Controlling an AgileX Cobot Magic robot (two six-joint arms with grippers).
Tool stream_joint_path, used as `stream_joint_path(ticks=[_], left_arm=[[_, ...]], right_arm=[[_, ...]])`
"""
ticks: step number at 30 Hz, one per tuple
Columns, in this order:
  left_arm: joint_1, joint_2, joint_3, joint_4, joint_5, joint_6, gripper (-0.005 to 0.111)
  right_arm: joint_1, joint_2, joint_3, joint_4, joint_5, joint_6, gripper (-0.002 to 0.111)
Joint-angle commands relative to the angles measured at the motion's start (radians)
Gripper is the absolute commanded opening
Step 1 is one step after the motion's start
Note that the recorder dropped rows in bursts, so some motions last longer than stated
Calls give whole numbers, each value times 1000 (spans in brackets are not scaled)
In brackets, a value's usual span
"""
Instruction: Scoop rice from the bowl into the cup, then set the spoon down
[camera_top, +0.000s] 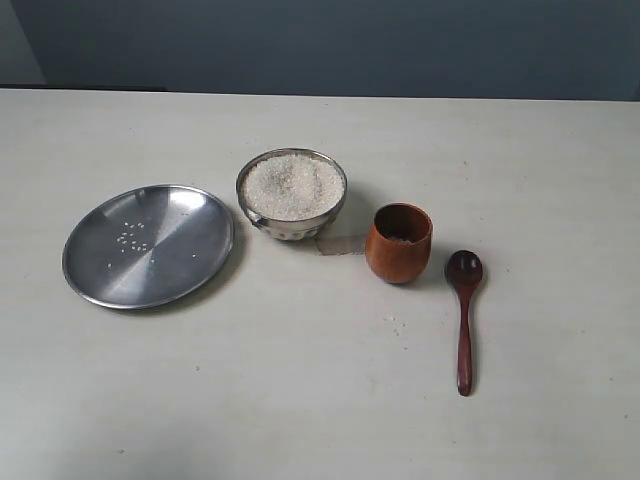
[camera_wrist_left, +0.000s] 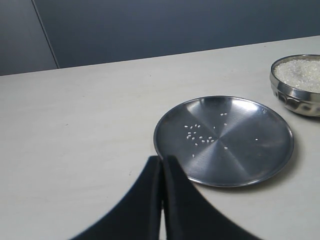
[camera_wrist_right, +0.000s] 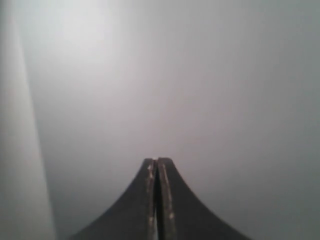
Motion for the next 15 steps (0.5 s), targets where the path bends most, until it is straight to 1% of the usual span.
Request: stream_joint_path(ticks=[1, 7, 12, 15], left_arm=[[1, -4, 3, 5, -2, -1, 0], [1, -4, 3, 5, -2, -1, 0], [1, -4, 3, 5, -2, -1, 0], [1, -4, 3, 5, -2, -1, 0]], right_arm=[[5, 2, -6, 107, -169, 50, 0], [5, 2, -6, 206, -278, 50, 0], [5, 2, -6, 195, -276, 48, 0], [5, 2, -6, 143, -265, 48, 0]])
